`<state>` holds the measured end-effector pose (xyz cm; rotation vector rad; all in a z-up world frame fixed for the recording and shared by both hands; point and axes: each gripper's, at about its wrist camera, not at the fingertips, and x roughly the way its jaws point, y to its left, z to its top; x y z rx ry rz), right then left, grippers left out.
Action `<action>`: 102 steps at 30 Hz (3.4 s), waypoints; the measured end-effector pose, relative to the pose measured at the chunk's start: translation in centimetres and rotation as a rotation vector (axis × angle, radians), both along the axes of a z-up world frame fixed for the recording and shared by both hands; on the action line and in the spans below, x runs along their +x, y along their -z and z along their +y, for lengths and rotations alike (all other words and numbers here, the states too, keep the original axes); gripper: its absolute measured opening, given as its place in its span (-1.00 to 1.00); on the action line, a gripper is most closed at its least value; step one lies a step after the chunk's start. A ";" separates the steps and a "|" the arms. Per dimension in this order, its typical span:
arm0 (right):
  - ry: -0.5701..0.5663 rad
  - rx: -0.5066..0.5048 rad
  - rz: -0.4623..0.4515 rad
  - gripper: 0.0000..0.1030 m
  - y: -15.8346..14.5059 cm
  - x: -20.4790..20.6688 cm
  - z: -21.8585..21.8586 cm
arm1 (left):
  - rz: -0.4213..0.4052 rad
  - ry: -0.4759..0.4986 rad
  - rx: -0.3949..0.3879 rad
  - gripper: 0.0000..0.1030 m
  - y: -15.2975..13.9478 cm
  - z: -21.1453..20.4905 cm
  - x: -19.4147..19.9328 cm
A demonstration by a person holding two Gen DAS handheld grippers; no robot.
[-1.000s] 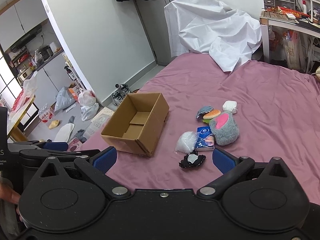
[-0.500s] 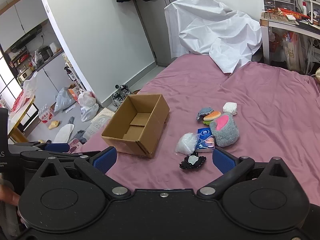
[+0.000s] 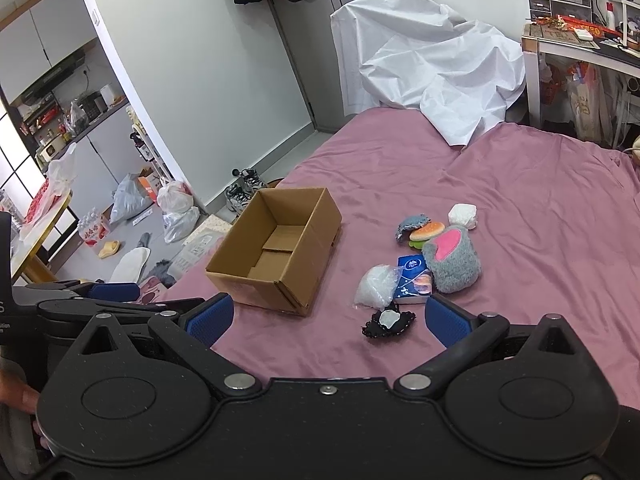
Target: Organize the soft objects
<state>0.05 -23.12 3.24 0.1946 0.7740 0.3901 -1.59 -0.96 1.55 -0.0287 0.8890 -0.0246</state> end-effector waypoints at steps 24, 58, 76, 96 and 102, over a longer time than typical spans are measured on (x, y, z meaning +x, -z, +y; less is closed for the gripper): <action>0.043 0.084 0.080 1.00 3.9 2.7 -2.8 | 0.033 0.002 -0.041 0.98 2.4 -0.8 3.0; 0.219 0.261 0.316 0.65 12.9 10.1 -5.2 | 0.160 0.045 -0.101 0.33 10.3 -3.5 12.2; 0.212 0.395 0.576 0.18 18.6 13.7 -4.7 | 0.256 0.127 -0.180 -0.01 14.5 -6.9 17.2; 0.239 0.452 0.666 -0.73 21.8 15.2 -4.1 | 0.310 0.063 -0.271 -0.08 18.3 -7.2 19.6; 0.206 0.446 0.602 -0.78 20.7 15.4 -3.6 | 0.286 0.030 -0.290 -0.67 17.5 -6.5 19.3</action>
